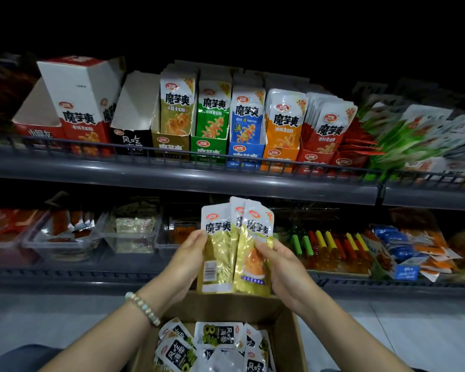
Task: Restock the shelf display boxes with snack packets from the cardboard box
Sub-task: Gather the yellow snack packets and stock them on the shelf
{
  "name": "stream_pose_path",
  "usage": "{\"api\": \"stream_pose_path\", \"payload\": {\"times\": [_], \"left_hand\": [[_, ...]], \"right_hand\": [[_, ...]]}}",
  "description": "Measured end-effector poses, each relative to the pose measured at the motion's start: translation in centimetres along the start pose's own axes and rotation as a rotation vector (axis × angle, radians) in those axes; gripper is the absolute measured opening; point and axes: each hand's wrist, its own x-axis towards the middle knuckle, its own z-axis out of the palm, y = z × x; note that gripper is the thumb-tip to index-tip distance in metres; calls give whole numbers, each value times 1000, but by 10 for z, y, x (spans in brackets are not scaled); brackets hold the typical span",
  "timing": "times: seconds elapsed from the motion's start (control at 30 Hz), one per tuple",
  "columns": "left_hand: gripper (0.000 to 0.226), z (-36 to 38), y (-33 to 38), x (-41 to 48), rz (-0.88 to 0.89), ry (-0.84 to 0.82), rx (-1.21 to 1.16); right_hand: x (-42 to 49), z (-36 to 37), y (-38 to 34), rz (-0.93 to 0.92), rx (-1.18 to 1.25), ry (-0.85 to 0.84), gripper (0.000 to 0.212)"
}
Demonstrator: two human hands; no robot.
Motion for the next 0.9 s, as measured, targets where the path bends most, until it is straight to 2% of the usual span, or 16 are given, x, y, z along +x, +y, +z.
{"api": "stream_pose_path", "payload": {"times": [0.07, 0.13, 0.2, 0.23, 0.27, 0.37, 0.4, 0.47, 0.57, 0.63, 0.73, 0.9], "left_hand": [[72, 1, 0, -3, -35, -133, -1], [105, 5, 2, -5, -49, -136, -12], [122, 6, 6, -7, -58, -106, -39], [122, 6, 9, -8, -64, -106, -64], [113, 6, 12, -10, -72, -123, -81], [54, 7, 24, -16, -109, -161, -238], [48, 6, 27, -17, -125, -161, -285], [50, 5, 25, -16, -136, -115, -268], [55, 7, 18, -19, -79, -91, -35], [26, 10, 16, -22, 22, -113, 97], [16, 11, 11, -18, 85, -115, 132], [28, 6, 4, -7, 174, -54, 120]], "right_hand": [[-2, 7, 2, 18, -11, -41, 25], [-2, 13, 1, 15, 10, -56, 25], [-1, 15, -2, 6, 37, -70, 25], [-1, 17, -4, 4, 43, -75, 25], [-1, 17, -4, 4, 43, -77, 24], [1, 21, -1, -14, -25, -31, 22], [2, 23, 1, -37, -74, -5, 22], [5, 24, 5, -91, -172, 51, 22], [7, 28, 8, -129, -257, 100, 23], [8, 31, 10, -133, -274, 99, 22], [10, 34, 13, -127, -256, 62, 23], [11, 40, 10, -196, -266, 6, 28]]}}
